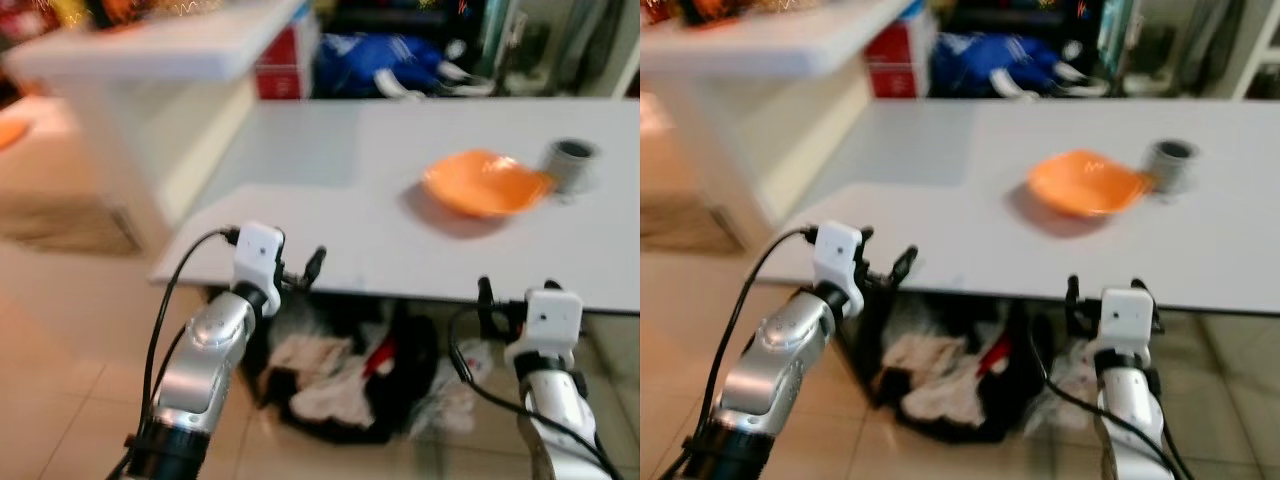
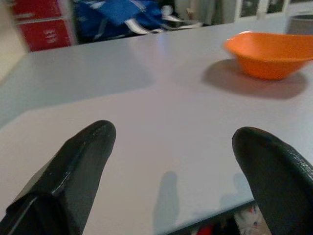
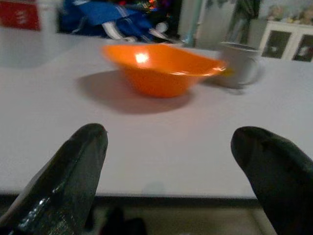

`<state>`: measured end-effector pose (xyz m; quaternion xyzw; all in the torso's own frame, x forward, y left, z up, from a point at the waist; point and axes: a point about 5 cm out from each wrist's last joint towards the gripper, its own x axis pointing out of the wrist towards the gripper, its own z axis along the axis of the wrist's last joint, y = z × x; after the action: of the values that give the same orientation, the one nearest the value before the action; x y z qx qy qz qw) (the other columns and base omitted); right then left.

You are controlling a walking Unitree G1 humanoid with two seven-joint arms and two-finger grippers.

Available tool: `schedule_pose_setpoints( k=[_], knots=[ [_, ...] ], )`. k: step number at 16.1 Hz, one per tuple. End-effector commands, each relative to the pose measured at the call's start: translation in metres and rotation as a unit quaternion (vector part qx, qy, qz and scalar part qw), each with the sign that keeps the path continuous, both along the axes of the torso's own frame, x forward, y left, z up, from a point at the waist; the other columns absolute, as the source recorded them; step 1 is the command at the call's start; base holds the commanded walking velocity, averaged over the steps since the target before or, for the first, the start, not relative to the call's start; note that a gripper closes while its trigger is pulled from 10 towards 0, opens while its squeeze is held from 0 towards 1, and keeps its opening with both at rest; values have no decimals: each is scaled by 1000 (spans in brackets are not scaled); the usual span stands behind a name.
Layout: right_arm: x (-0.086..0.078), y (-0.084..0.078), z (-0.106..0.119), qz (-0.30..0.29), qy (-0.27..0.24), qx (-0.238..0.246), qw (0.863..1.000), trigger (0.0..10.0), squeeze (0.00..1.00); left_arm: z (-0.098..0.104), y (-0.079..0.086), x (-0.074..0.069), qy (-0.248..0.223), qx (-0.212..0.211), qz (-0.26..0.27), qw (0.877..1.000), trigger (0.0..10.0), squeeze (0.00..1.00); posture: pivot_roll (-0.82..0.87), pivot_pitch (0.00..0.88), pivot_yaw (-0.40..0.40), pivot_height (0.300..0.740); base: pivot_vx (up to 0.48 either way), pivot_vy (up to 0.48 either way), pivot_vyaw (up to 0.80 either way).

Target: Setting the table

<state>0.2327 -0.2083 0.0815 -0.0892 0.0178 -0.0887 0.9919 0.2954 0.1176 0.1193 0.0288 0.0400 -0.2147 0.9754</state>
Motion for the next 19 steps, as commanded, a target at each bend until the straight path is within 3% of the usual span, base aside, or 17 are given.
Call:
schedule_pose_setpoints(
  k=[1, 13, 15, 16, 17, 19],
  knots=[
    [2, 6, 1, 15, -4, 0, 1000, 10000, 0, -3, 9, 1, 7, 4, 13, 1000, 10000, 0, -22, 0, 59, 740, 0, 480, 0],
    [-1, 6, 6, 20, -19, 4, 1000, 10000, 0, -1, 9, 4, 3, -10, 26, 1000, 10000, 0, -38, 0, 61, 740, 0, 480, 0],
    [-1, 4, 12, 18, -38, 6, 999, 10000, 0, -3, 24, 3, -3, -18, 59, 998, 10000, 0, -43, 0, 65, 740, 0, 480, 0],
    [-2, 3, 14, 17, -40, 3, 999, 10000, 0, -12, 46, -7, -5, -2, 96, 995, 10000, 0, -41, 0, 63, 740, 0, 480, 0],
    [-1, 3, 14, 17, -41, 3, 999, 10000, 0, -18, 56, -12, 5, 0, 112, 994, 10000, 0, -38, 0, 59, 740, 0, 480, 0],
    [2, 8, 13, 23, -44, 10, 999, 10000, 0, -35, 61, -19, 43, -9, 130, 991, 10000, 0, -25, 0, 43, 740, 0, 480, 0]
  ],
)
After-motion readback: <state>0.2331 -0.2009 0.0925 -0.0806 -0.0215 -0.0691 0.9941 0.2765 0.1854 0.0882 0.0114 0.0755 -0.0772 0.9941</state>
